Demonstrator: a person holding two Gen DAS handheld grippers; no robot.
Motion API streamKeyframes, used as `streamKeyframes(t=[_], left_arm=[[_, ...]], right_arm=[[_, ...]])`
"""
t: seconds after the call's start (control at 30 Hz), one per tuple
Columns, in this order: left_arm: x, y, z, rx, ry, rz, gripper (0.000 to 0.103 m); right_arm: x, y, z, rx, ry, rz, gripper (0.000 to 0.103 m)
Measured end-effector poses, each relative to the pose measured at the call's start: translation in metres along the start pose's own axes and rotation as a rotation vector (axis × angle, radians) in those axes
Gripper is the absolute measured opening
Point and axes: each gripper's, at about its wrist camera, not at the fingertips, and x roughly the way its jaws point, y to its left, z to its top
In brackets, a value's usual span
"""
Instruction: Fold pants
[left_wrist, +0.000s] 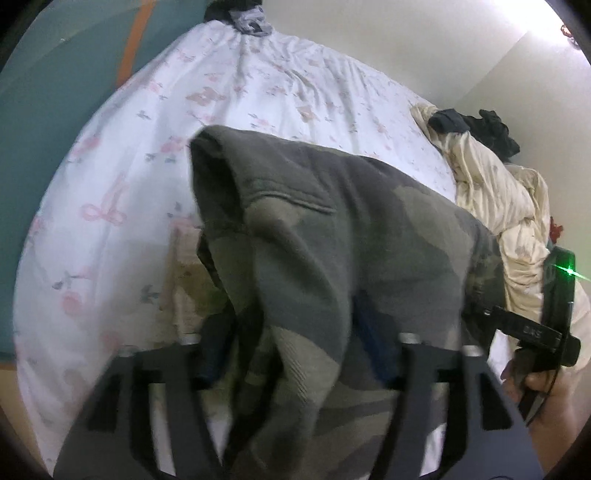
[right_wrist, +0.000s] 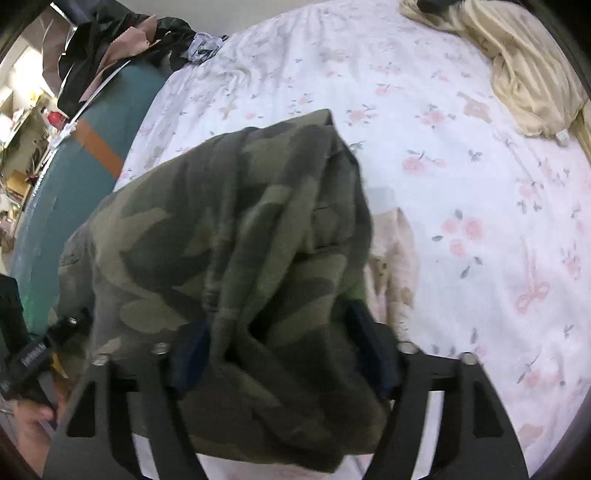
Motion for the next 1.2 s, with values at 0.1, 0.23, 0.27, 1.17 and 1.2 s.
streamKeyframes(t=[0.1, 0.23, 0.27, 1.17, 1.2], left_arm=[[-0.027, 0.004, -0.007, 0.047, -0.102, 0.114, 0.097], [-0.055, 0.018, -0.014, 0.033, -0.182, 0.156, 0.097], [-0.065, 0.019, -0.018, 0.029, -0.213, 0.171, 0.097], [-0.338, -0.090, -0.309, 0.209, -0.502, 0.052, 0.102], [-0.349, -0.091, -0.322, 0.218, -0.511, 0.058, 0.102]], right_arm=[[-0.016, -0.005, 0.000, -0.026, -0.031, -0.005, 0.095], [-0.051, -0.011, -0.004, -0.028, -0.119, -0.034, 0.097], [-0.063, -0.013, -0.008, -0.019, -0.151, -0.022, 0.097], [-0.303, 0.090, -0.331, -0.103, -0.567, 0.024, 0.103], [-0.308, 0.094, -0.342, -0.109, -0.575, 0.030, 0.103]])
